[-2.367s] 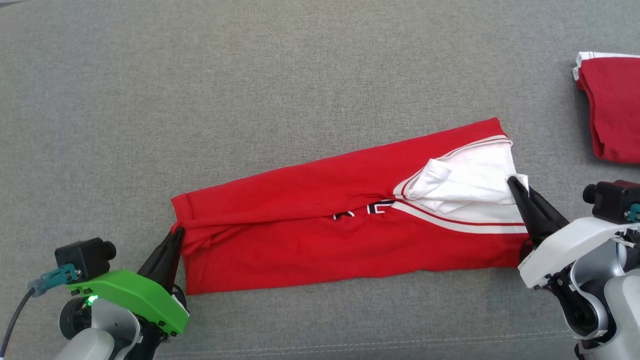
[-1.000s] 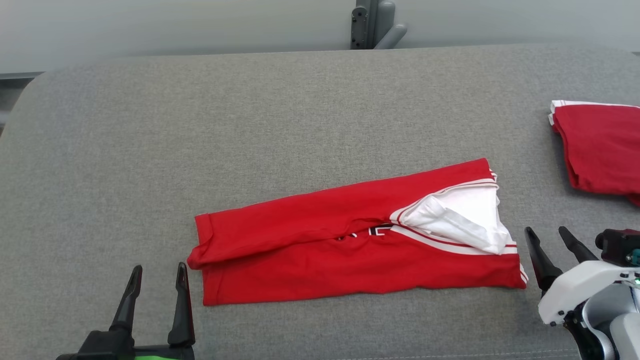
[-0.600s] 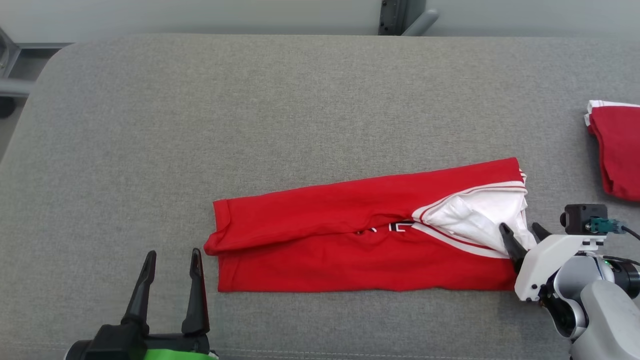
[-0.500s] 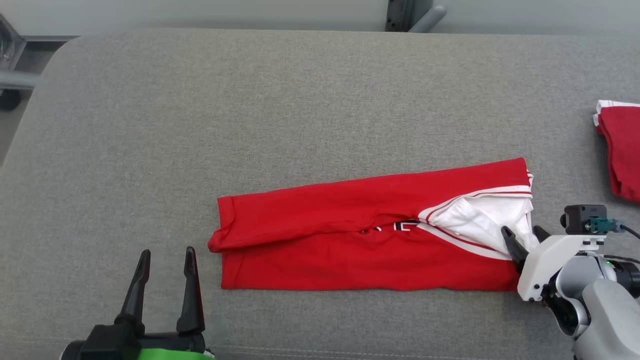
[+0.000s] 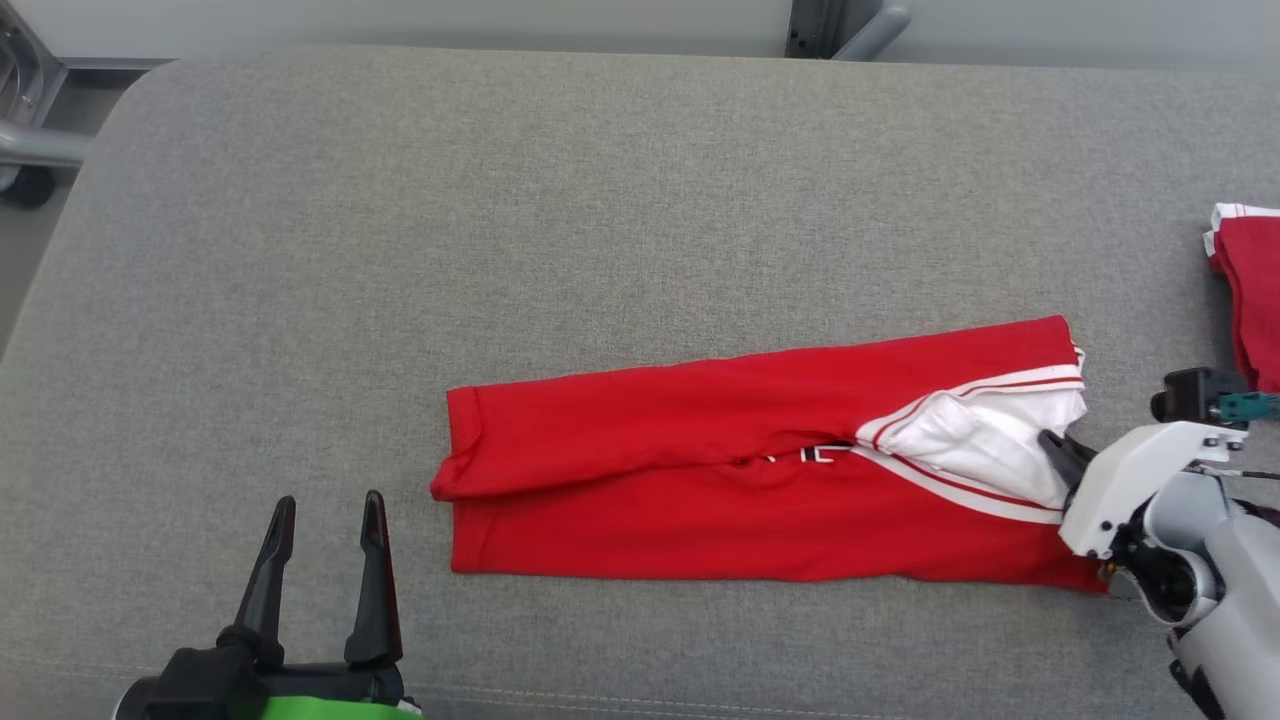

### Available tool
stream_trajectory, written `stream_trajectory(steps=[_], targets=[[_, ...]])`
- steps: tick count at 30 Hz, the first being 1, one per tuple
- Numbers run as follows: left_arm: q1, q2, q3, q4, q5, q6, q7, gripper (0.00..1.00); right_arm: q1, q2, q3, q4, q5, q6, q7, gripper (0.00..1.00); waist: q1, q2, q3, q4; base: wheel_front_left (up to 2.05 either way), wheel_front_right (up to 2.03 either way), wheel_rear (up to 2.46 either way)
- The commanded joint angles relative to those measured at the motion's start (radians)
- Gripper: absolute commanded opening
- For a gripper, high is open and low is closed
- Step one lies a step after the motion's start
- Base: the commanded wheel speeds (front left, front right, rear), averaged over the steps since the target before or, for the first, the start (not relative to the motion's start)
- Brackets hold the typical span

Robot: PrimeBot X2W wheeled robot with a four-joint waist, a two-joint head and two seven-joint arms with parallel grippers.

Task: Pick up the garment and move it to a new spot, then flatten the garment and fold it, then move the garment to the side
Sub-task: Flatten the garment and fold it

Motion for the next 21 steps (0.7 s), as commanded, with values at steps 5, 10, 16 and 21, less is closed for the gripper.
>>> stream_trajectory(steps=[5, 10, 16, 21], targets=[[0.024, -0.001, 0.000, 0.009, -0.009, 0.006, -0.003, 1.00, -0.007, -0.113, -0.070, 0.025, 0.081, -0.004, -0.018, 0.00, 0.0000, 0.0000, -0.051, -0.004, 0.00, 0.00, 0.00], [0.051, -0.001, -0.006, 0.007, -0.025, 0.017, -0.003, 1.00, 0.003, -0.189, -0.133, 0.009, 0.125, -0.003, -0.036, 0.00, 0.0000, 0.0000, -0.095, -0.005, 0.00, 0.00, 0.00], [0.074, -0.001, -0.013, -0.001, -0.039, 0.032, -0.002, 1.00, 0.073, -0.148, -0.044, -0.194, 0.188, -0.003, 0.013, 0.00, 0.0000, 0.0000, -0.113, -0.014, 0.00, 0.00, 0.00], [0.065, -0.001, -0.021, -0.002, -0.041, 0.032, -0.002, 1.00, 0.103, -0.036, 0.107, -0.361, 0.182, -0.003, 0.041, 0.00, 0.0000, 0.0000, -0.093, -0.026, 0.00, 0.00, 0.00]])
